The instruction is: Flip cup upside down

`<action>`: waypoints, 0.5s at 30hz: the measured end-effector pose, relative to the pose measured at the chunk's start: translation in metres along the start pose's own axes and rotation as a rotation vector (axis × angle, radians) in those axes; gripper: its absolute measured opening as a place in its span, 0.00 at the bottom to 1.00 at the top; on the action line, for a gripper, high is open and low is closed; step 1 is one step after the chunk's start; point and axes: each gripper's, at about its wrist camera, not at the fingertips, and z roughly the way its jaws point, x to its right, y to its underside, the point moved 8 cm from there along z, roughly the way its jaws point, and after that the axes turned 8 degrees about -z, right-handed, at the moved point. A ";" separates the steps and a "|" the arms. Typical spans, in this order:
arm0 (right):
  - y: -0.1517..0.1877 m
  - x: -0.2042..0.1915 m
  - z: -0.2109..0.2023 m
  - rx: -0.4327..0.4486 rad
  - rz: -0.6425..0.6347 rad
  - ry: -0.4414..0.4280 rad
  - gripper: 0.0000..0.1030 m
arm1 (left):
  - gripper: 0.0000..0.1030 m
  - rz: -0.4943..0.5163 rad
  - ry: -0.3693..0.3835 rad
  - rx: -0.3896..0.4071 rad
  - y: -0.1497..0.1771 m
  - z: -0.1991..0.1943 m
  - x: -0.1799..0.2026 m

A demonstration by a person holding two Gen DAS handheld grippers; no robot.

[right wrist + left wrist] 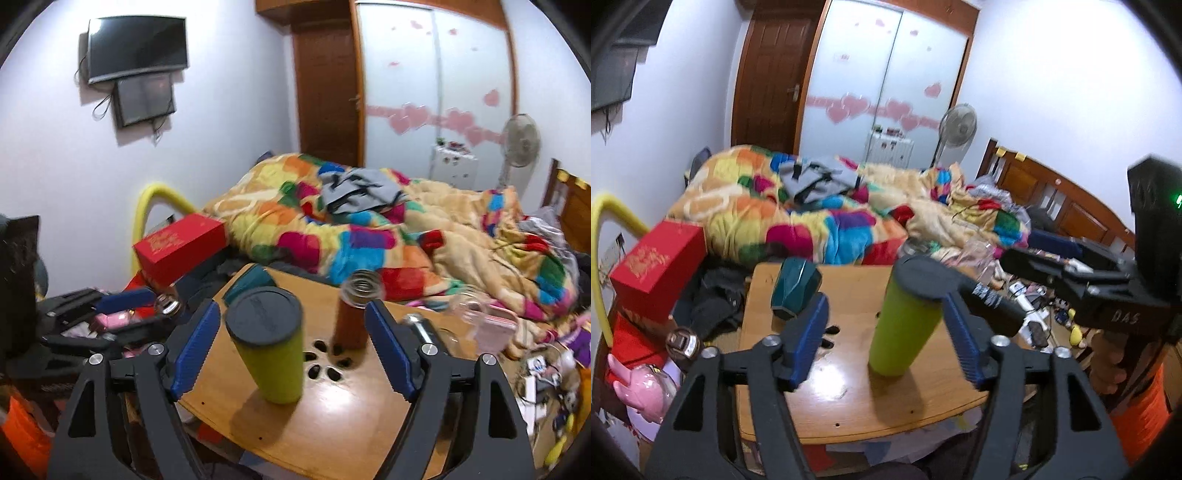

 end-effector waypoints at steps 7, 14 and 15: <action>0.018 0.011 -0.061 0.063 0.051 0.115 0.84 | 0.98 0.066 -0.032 0.123 -0.003 -0.053 0.036; 0.039 0.011 -0.111 0.123 0.088 0.186 1.00 | 1.00 0.116 -0.055 0.174 0.013 -0.081 0.059; 0.042 0.011 -0.117 0.126 0.094 0.195 1.00 | 1.00 0.128 -0.063 0.178 0.016 -0.084 0.063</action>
